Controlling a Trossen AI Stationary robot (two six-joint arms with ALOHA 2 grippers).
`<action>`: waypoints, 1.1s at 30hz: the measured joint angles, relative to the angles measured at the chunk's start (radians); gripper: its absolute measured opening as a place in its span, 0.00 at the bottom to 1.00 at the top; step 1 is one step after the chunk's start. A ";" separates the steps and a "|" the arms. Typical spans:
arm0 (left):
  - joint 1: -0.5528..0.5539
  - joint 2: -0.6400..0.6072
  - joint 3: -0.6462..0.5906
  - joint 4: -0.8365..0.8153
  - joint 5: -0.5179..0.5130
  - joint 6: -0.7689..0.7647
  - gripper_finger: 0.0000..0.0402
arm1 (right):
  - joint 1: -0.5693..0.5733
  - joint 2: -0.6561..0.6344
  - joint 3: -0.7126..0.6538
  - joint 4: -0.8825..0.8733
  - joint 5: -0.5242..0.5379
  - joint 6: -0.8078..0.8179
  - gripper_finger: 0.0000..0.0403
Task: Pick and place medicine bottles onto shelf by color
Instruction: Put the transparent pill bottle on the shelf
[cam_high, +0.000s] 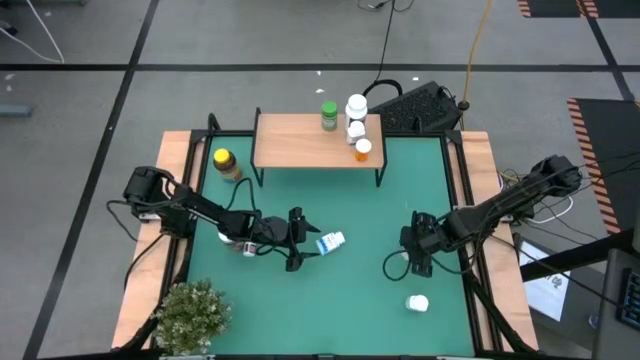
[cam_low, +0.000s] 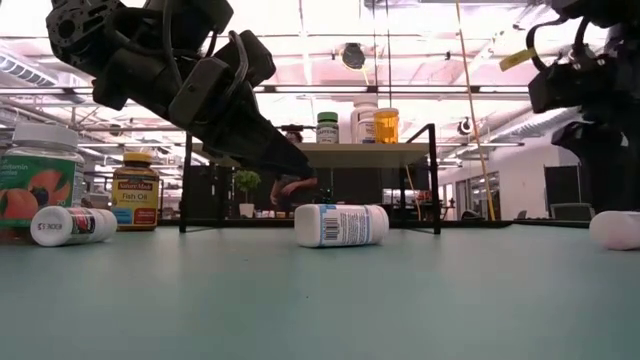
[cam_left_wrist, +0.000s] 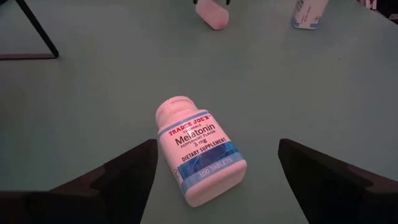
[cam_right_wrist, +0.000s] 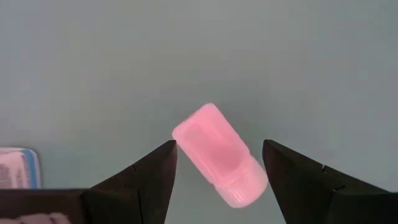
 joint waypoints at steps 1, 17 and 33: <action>0.000 0.000 0.000 0.000 0.000 0.001 0.84 | 0.000 0.011 0.000 0.005 0.000 -0.014 0.57; 0.000 0.000 0.000 0.001 0.000 0.003 0.84 | 0.000 0.195 -0.001 0.116 0.007 -0.178 0.46; 0.000 0.000 0.000 -0.007 0.001 0.020 0.84 | -0.023 0.184 -0.002 0.325 0.267 -0.050 0.38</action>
